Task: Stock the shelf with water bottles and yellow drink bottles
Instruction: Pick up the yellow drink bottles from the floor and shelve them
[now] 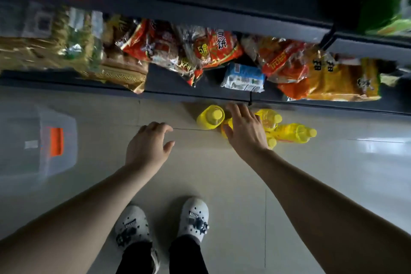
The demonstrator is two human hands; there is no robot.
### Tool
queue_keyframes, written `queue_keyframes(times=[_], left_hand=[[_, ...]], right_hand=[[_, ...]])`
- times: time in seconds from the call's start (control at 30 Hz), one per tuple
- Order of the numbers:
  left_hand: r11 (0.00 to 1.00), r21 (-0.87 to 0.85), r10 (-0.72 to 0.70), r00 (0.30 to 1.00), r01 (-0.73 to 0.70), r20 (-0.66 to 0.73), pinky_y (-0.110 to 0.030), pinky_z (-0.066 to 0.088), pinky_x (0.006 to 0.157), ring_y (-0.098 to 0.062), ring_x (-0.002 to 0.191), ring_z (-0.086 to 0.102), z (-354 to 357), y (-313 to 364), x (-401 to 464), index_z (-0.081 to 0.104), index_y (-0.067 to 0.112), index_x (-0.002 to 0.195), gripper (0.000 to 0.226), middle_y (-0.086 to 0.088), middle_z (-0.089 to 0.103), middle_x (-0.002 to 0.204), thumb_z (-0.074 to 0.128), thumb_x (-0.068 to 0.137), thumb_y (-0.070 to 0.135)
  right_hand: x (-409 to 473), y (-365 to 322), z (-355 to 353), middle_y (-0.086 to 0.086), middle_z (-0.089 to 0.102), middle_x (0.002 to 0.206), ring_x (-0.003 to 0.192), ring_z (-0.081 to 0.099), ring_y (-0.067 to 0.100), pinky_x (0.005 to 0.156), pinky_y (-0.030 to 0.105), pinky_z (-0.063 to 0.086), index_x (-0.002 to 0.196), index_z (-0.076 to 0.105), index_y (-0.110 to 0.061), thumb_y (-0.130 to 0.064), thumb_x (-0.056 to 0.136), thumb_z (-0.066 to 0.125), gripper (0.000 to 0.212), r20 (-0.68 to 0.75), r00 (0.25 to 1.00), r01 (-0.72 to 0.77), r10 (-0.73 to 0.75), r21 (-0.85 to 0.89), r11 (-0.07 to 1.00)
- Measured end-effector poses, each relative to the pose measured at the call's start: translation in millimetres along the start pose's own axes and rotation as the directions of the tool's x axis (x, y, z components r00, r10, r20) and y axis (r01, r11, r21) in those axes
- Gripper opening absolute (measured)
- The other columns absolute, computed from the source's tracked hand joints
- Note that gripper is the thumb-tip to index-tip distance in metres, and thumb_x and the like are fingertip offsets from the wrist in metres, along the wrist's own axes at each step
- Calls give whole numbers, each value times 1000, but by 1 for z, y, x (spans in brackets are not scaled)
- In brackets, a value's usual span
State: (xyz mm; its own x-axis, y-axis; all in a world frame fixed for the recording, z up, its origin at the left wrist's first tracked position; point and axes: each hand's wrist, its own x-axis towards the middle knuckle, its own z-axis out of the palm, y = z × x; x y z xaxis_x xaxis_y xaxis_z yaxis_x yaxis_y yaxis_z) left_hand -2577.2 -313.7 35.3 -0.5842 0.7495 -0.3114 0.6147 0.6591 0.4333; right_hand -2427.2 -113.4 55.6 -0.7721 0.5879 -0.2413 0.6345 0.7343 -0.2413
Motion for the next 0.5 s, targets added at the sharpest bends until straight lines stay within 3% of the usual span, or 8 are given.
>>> queue_keyframes(times=[0.2,0.3,0.37,0.5], left_hand=[[997,49,-62,996,59,61,-37,53,77,-24,105,59,92,-42,37,61,22,121,36,1,64,117,70,87,29],[987,148,64,998,-62,-7,-38,52,79,-29,109,56,118,-51,53,60,17,124,49,-5,59,124,78,78,20],[968,200,172,981,-153,-86,-41,50,93,-32,123,48,125,-53,70,55,13,132,61,-9,49,137,78,76,18],[914,327,294,947,-239,-130,-47,29,117,-34,145,26,124,-55,115,35,12,151,86,-12,25,159,75,75,16]], right_hand=[[43,33,95,8,56,128,114,56,34,91,43,43,133,48,-17,-27,85,72,55,36,999,-17,15,34,999],[57,44,128,9,57,131,118,55,34,93,41,41,135,49,-14,-29,86,72,56,40,999,-9,6,76,997],[63,48,142,9,61,128,115,57,33,88,36,43,132,53,-12,-29,86,73,53,18,1000,-16,13,136,991],[67,52,153,5,67,111,93,63,28,68,26,35,121,57,-12,-33,85,76,46,-36,997,-56,68,252,966]])
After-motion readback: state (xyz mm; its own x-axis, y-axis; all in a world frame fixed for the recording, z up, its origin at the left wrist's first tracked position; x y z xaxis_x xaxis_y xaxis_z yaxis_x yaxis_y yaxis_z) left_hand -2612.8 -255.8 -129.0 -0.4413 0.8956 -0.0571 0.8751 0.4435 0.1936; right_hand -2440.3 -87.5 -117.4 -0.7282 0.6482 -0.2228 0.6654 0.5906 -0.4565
